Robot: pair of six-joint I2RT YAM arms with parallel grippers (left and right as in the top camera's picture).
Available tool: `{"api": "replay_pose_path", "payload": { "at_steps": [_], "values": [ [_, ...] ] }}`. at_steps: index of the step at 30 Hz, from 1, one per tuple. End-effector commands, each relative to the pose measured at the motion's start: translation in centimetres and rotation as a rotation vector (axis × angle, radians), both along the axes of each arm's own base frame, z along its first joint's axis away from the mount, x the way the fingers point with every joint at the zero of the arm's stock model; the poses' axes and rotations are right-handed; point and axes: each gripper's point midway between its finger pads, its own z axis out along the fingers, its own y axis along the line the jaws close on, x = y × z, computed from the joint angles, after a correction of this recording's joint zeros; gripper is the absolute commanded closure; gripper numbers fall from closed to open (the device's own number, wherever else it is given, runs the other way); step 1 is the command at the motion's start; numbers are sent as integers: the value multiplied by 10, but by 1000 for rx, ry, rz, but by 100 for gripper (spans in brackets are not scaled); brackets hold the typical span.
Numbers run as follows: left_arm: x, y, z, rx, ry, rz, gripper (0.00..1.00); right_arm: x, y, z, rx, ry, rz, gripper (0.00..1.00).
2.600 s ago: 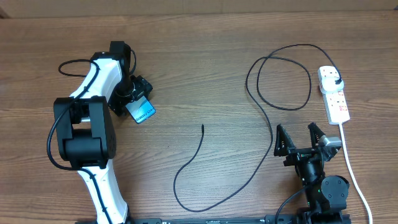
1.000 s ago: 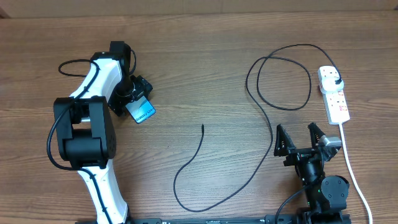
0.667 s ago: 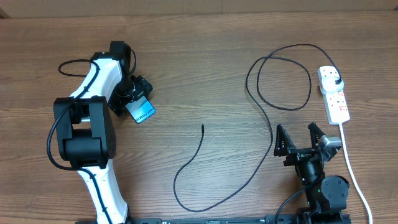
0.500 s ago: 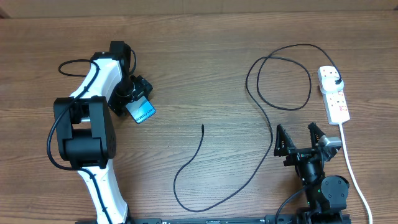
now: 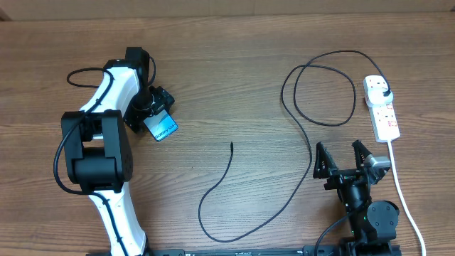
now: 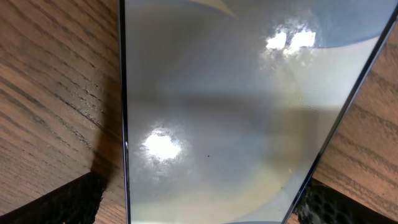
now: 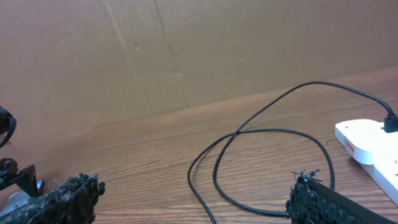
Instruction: Plug charger to phone and switch on socket
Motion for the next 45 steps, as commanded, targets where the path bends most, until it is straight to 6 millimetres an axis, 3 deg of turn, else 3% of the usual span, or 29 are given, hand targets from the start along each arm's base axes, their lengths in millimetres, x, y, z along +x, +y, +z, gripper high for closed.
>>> {"api": "replay_pose_path", "payload": {
  "at_steps": [1, 38, 45],
  "values": [
    [-26, 3, -40, -2, 125, 18, 0, 0, -1, -2, -4, -2, -8, 0],
    [-10, 4, -41, 2, 61, 16, 0, 0, -1, -2, -4, -2, -8, 0],
    [-10, 4, -41, 2, 60, 13, 7, 0, -1, -2, -4, -2, -8, 0]
  ]
}}
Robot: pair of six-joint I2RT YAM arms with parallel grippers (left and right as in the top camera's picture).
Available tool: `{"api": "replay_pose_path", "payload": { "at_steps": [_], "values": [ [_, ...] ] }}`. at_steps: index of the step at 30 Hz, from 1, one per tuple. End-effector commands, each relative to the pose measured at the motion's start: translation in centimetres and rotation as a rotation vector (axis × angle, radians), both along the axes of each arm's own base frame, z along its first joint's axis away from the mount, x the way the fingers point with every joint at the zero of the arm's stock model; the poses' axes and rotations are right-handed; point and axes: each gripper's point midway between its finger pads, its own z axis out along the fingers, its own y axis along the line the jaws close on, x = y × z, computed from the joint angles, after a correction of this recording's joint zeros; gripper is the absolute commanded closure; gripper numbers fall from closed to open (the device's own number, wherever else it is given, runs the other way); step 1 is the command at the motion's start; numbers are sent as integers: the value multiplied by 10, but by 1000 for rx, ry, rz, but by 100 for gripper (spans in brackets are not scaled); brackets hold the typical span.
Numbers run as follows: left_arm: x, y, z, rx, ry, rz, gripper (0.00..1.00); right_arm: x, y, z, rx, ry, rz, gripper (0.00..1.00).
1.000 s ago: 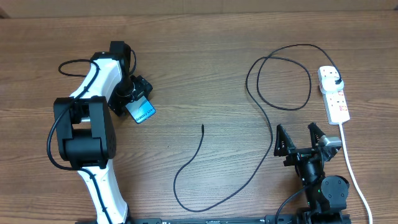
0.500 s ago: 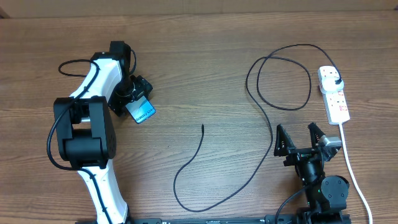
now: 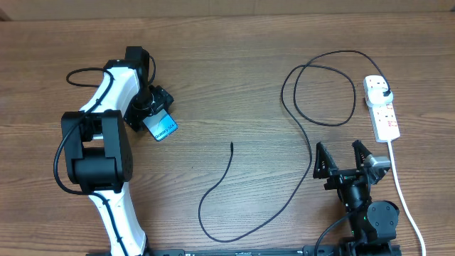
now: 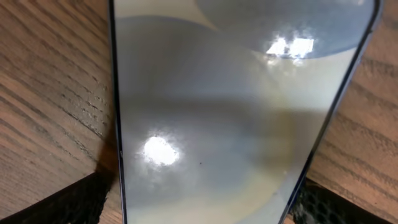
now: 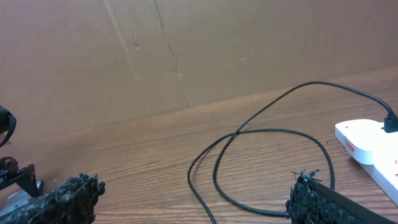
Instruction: Plug charger to phone and switch on socket
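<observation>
The phone (image 3: 163, 128) lies on the table at the left, its blue end sticking out from my left gripper (image 3: 152, 115). In the left wrist view its glossy screen (image 4: 230, 112) fills the gap, and both fingers (image 4: 74, 202) press on its long edges, so the gripper is shut on it. The black charger cable (image 3: 298, 107) loops across the middle, and its free plug end (image 3: 232, 145) lies bare on the wood. It runs to the white power strip (image 3: 382, 107) at the right. My right gripper (image 3: 343, 159) is open and empty near the front.
The wooden table (image 3: 234, 64) carries the strip's white lead (image 3: 402, 192) down the right side. A brown cardboard wall (image 5: 186, 50) stands behind the table. In the right wrist view the cable loop (image 5: 249, 132) and the strip (image 5: 367, 140) lie ahead of the open fingers.
In the left wrist view the phone now sits squarer between the fingers, which have closed in on its edges. The right arm, cable and strip have not moved.
</observation>
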Motion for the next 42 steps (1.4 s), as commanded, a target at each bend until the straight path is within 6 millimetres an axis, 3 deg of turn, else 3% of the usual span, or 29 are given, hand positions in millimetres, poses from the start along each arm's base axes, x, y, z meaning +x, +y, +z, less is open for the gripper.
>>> {"api": "replay_pose_path", "payload": {
  "at_steps": [1, 42],
  "values": [
    [-16, 1, -41, -15, 86, 6, 8, 0, -1, -3, -4, -2, -8, 0],
    [-15, 1, -41, -15, 83, 7, 13, 0, -1, -3, -4, -2, -8, 0]
  ]
}}
